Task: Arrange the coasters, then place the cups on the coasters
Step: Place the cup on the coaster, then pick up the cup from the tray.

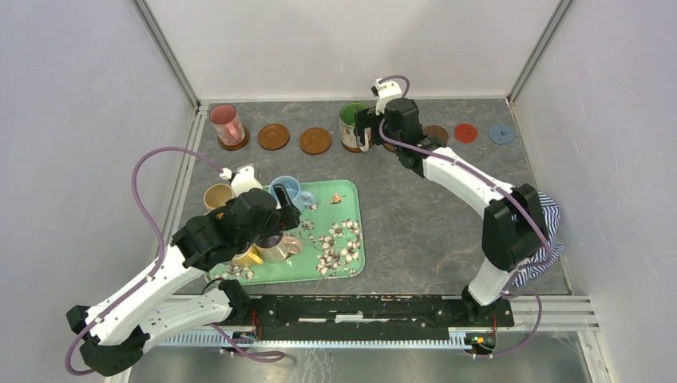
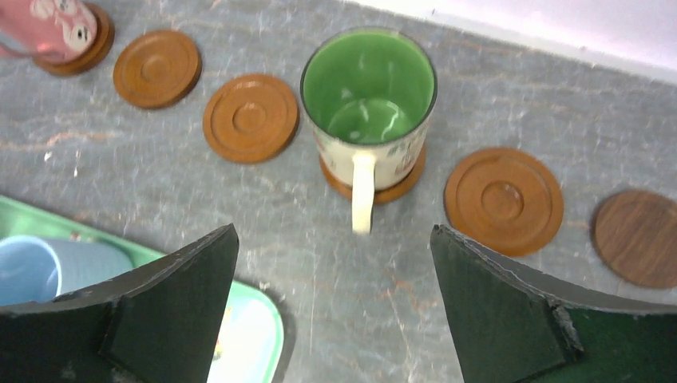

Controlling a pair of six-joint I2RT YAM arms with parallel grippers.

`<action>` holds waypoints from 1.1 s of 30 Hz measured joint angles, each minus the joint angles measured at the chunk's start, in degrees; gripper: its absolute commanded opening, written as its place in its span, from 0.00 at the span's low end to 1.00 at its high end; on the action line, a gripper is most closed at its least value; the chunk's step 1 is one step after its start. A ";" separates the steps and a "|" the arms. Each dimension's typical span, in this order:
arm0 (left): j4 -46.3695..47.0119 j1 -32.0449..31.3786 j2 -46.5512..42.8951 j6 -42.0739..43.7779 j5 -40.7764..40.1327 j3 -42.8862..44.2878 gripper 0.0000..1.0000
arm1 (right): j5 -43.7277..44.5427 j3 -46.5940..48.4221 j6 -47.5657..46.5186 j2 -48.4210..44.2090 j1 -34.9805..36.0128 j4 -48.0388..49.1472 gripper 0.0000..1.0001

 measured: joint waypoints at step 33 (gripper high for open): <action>-7.69 -7.63 13.77 -45.18 -1.40 -8.02 1.00 | -8.09 -36.22 4.81 -30.67 2.38 5.11 0.98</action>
